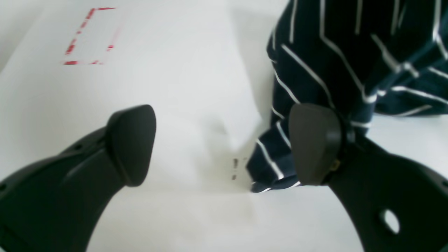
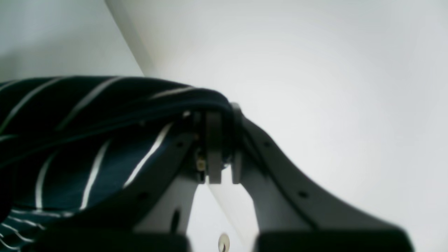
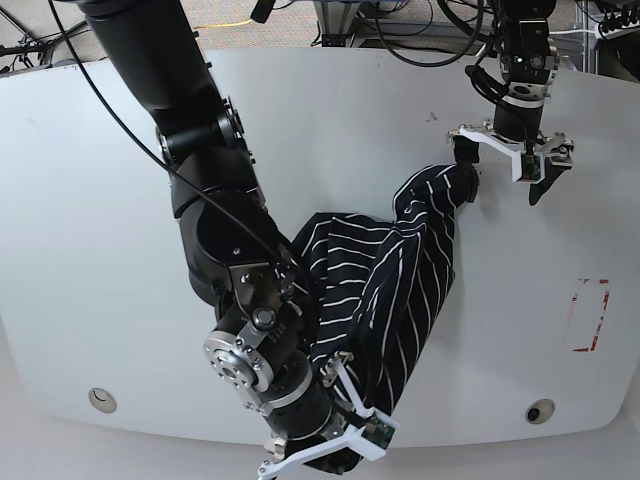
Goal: Fold the T-shirt properly
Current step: 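Drag the held shirt with the right gripper, shaking it out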
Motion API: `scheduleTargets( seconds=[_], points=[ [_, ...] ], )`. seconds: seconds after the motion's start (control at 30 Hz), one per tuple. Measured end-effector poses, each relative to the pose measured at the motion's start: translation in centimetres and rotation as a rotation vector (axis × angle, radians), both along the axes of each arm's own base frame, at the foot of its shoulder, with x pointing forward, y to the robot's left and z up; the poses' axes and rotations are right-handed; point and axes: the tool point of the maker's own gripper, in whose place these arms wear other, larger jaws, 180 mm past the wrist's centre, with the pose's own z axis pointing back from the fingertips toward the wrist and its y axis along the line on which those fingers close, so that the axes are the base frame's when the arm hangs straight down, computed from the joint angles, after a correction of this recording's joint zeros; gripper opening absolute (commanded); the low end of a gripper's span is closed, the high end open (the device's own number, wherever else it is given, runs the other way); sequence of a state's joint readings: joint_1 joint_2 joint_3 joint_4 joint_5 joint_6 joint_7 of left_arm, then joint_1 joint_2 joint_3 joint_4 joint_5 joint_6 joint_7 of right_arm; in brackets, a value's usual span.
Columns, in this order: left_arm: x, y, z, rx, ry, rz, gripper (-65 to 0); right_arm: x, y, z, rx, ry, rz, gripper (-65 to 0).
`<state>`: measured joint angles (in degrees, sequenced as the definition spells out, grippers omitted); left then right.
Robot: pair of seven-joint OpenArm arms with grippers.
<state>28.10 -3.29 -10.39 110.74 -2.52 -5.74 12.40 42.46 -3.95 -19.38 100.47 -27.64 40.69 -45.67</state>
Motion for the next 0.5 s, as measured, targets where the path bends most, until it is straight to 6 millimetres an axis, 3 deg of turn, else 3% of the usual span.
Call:
scheduleTargets(
  seconds=[0.07,0.17,0.5],
  points=[
    [0.0,-0.8,-0.1,-0.008,0.003,-0.019,-8.5,1.1,-1.4,0.2,0.006,0.006,-0.031,-65.0],
    [0.0,-2.2,-0.4,-0.026,0.009,-0.052,-8.5,1.9,-2.7,2.1,-0.016,-0.036,-0.034,-65.0],
    [-0.1,-8.0,-0.8,-0.095,0.019,-0.186,-8.5,2.3,-4.9,12.5,-0.046,-0.256,-0.08,-65.0]
  ],
)
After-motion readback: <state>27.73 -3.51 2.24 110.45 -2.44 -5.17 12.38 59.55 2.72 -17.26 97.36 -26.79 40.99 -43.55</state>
